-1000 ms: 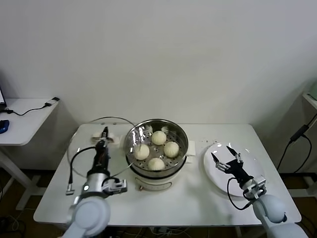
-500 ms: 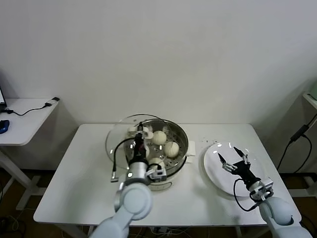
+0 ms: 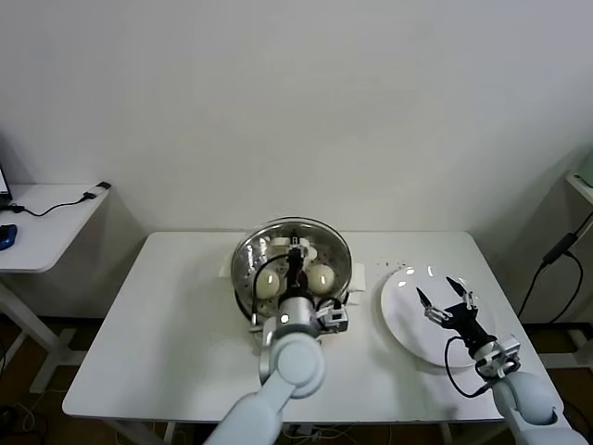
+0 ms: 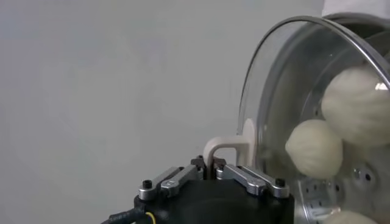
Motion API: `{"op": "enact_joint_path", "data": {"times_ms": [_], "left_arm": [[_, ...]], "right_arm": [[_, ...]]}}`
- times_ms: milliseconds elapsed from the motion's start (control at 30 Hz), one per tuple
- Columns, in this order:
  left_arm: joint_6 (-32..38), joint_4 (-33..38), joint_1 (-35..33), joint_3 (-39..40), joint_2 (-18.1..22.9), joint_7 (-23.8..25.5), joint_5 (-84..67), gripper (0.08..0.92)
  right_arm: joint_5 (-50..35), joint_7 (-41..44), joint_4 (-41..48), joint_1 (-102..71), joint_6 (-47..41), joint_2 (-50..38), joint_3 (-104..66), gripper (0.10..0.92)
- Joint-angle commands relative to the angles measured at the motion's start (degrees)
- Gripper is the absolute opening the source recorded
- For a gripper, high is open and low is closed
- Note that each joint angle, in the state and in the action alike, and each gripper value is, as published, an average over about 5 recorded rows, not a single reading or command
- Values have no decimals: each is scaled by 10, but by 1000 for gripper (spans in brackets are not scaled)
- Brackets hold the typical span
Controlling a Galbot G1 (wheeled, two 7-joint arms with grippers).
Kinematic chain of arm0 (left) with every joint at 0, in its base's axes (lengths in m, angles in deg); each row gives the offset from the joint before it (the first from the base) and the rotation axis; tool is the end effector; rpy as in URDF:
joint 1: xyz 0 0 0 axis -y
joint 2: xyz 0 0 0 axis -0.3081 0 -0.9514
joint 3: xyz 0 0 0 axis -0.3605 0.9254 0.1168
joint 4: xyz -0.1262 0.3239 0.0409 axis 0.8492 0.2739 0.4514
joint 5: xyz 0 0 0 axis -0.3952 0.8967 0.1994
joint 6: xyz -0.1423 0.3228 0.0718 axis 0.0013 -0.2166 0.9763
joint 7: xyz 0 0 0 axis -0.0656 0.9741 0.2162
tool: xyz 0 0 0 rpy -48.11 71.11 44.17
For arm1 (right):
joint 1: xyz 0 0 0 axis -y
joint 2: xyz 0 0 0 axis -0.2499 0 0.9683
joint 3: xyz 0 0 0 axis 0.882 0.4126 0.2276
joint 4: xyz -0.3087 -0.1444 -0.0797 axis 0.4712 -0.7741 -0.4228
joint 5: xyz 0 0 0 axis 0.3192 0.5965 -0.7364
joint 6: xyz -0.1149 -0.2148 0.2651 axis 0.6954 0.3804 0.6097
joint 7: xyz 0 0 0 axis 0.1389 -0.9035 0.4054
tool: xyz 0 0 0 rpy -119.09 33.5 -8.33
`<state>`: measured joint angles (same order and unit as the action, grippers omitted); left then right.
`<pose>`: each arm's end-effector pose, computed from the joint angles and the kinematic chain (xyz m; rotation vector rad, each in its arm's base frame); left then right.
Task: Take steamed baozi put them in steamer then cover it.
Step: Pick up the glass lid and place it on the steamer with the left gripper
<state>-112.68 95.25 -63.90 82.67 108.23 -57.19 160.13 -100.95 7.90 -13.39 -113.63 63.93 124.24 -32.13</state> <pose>0.3147 -0.2020 -0.2564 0.0305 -2.2168 -2.1549 0.2982 -0.2091 -0.3914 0.4346 -3.0057 0.1902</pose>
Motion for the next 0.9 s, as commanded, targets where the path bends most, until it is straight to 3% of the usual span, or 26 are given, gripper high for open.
{"op": "enact_joint_path", "data": {"times_ms": [33, 900], "left_arm": [[-28, -40, 7, -6, 27, -10, 10, 155], [-27, -58, -2, -19, 25, -43, 0, 155]], "right_arm": [[0, 2, 2, -1, 1, 1, -6, 823], [3, 12, 9, -2, 6, 4, -15, 823]]}}
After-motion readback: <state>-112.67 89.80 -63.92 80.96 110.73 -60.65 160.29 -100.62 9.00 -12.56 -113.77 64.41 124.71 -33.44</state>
